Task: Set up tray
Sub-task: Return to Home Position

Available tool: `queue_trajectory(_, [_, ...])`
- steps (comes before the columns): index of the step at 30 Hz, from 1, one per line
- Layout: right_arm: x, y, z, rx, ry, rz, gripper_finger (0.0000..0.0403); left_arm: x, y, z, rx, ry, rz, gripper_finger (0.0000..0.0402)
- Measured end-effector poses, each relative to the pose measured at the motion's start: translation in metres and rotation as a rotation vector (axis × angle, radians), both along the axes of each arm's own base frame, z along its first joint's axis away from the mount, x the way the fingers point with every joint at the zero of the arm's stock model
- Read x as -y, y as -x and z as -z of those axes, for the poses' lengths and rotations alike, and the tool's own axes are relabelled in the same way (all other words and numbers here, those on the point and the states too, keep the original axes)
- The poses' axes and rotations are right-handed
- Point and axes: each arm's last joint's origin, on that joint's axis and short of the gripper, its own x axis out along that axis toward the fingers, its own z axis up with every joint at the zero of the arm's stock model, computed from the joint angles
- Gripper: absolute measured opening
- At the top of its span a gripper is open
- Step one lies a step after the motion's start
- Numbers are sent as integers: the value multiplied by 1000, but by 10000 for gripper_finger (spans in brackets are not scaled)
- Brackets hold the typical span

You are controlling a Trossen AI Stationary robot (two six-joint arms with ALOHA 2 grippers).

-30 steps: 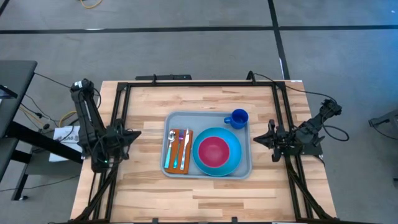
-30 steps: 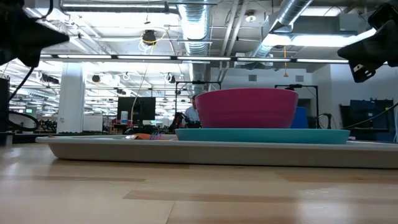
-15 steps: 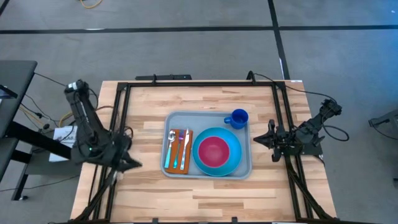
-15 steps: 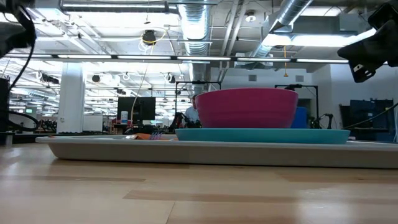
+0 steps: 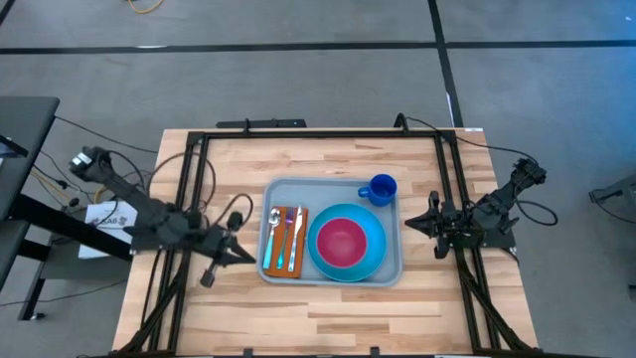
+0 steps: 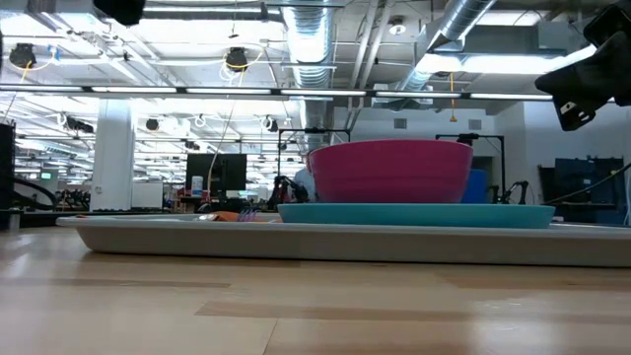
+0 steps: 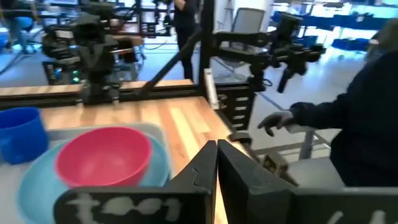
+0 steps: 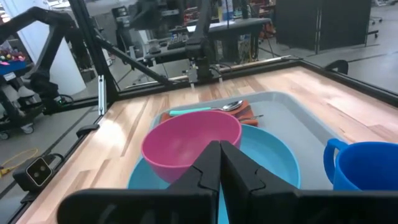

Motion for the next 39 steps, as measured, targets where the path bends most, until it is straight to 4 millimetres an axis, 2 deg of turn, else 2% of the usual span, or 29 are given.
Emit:
queue_trajectory(3, [0, 0, 0, 0, 0, 0, 0, -14, 6, -4, 3, -13, 21, 0])
queue_trajectory(7, [0, 0, 0, 0, 0, 0, 0, -28, 26, -16, 116, -83, 134, 0])
queue_trajectory(9, [0, 0, 0, 0, 0, 0, 0, -36, 36, -15, 161, -109, 135, 0])
queue_trajectory(14, [0, 0, 0, 1, 0, 0, 0, -50, 52, 12, 263, -92, 68, 0])
queue_trajectory(22, [0, 0, 0, 1, -1, 0, 0, -58, 57, 67, 362, -26, 31, 0])
queue_trajectory(31, [0, 0, 0, 1, -1, 0, 0, -70, 57, 70, 353, -133, -96, 0])
queue_trajectory(39, [0, 0, 0, 1, -1, -1, 0, -83, 52, 86, 160, -109, -288, 0])
